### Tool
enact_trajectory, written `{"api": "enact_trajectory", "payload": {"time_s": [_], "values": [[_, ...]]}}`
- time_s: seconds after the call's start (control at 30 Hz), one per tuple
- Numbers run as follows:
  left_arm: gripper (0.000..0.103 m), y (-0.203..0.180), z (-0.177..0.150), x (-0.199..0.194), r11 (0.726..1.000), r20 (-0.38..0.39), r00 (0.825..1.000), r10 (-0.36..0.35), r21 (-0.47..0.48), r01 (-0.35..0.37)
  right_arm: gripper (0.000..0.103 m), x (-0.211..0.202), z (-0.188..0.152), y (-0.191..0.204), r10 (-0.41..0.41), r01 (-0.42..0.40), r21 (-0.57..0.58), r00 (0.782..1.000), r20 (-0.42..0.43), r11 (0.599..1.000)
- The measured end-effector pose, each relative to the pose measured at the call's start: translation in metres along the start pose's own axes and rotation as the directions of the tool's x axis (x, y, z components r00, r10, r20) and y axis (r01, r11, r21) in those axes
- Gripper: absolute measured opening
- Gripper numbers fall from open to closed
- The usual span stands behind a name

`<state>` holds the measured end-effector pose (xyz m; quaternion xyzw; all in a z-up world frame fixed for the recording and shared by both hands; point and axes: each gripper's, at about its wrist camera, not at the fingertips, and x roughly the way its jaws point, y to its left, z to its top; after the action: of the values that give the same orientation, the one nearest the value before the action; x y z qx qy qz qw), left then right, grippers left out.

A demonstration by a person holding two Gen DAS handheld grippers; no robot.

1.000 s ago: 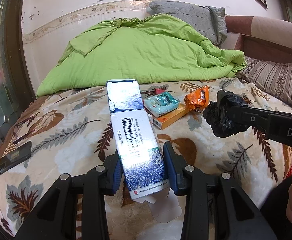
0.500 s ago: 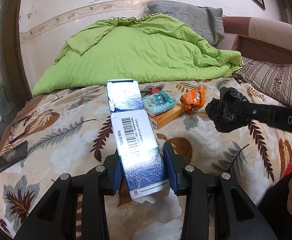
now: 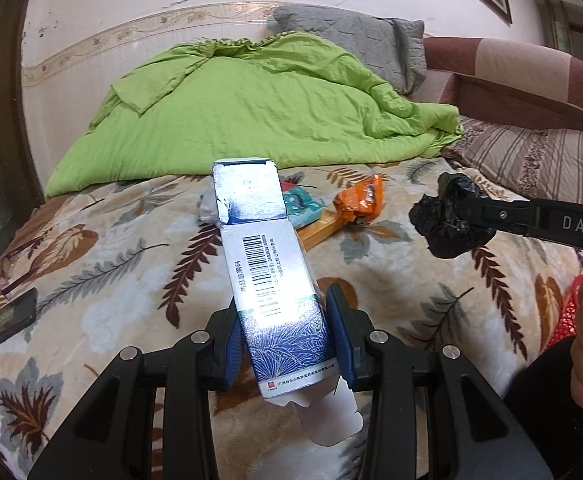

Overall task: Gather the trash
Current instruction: 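Carry the box and bag over the red wastebasket and open both tools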

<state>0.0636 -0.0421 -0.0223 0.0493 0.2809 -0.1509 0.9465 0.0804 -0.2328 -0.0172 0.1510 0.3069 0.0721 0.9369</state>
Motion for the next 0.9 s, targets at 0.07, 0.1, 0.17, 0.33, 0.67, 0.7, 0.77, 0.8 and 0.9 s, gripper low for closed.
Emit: {"api": "enact_trajectory", "payload": {"time_s": [0.07, 0.1, 0.17, 0.33, 0.67, 0.7, 0.77, 0.8, 0.9], "values": [[0.037, -0.001, 0.000, -0.001, 1.000, 0.002, 1.000, -0.024, -0.003, 0.024, 0.034, -0.003, -0.001, 0.000, 0.010, -0.010, 0.000, 1.000, 0.000, 1.000], [0.037, -0.002, 0.000, -0.001, 0.999, 0.003, 0.999, -0.035, -0.003, 0.035, 0.034, -0.003, -0.002, 0.000, 0.013, -0.013, 0.000, 1.000, 0.001, 1.000], [0.037, -0.004, 0.000, -0.002, 0.998, 0.003, 0.998, -0.068, -0.001, 0.068, 0.034, -0.007, -0.003, 0.001, 0.024, -0.024, 0.003, 1.000, -0.002, 1.000], [0.037, -0.018, -0.002, -0.014, 0.995, 0.042, 0.996, -0.084, 0.064, 0.082, 0.034, -0.024, -0.010, -0.009, 0.067, -0.066, 0.050, 0.997, -0.024, 0.997], [0.037, -0.073, 0.013, -0.032, 0.962, 0.001, 0.968, -0.252, 0.106, 0.251, 0.034, -0.124, -0.031, -0.074, -0.002, 0.001, 0.113, 1.000, 0.007, 0.994], [0.037, -0.082, 0.016, -0.034, 0.955, -0.003, 0.961, -0.277, 0.111, 0.275, 0.034, -0.135, -0.031, -0.084, -0.024, 0.021, 0.126, 1.000, 0.015, 0.992], [0.037, -0.105, 0.023, -0.040, 0.931, -0.014, 0.940, -0.341, 0.130, 0.340, 0.034, -0.159, -0.030, -0.106, -0.080, 0.072, 0.156, 0.996, 0.040, 0.985], [0.037, -0.116, 0.027, -0.043, 0.920, -0.016, 0.930, -0.366, 0.142, 0.365, 0.034, -0.170, -0.030, -0.115, -0.103, 0.093, 0.171, 0.993, 0.050, 0.981], [0.037, -0.157, 0.041, -0.050, 0.867, -0.049, 0.885, -0.463, 0.181, 0.464, 0.034, -0.197, -0.031, -0.138, -0.164, 0.146, 0.212, 0.984, 0.071, 0.966]]}}
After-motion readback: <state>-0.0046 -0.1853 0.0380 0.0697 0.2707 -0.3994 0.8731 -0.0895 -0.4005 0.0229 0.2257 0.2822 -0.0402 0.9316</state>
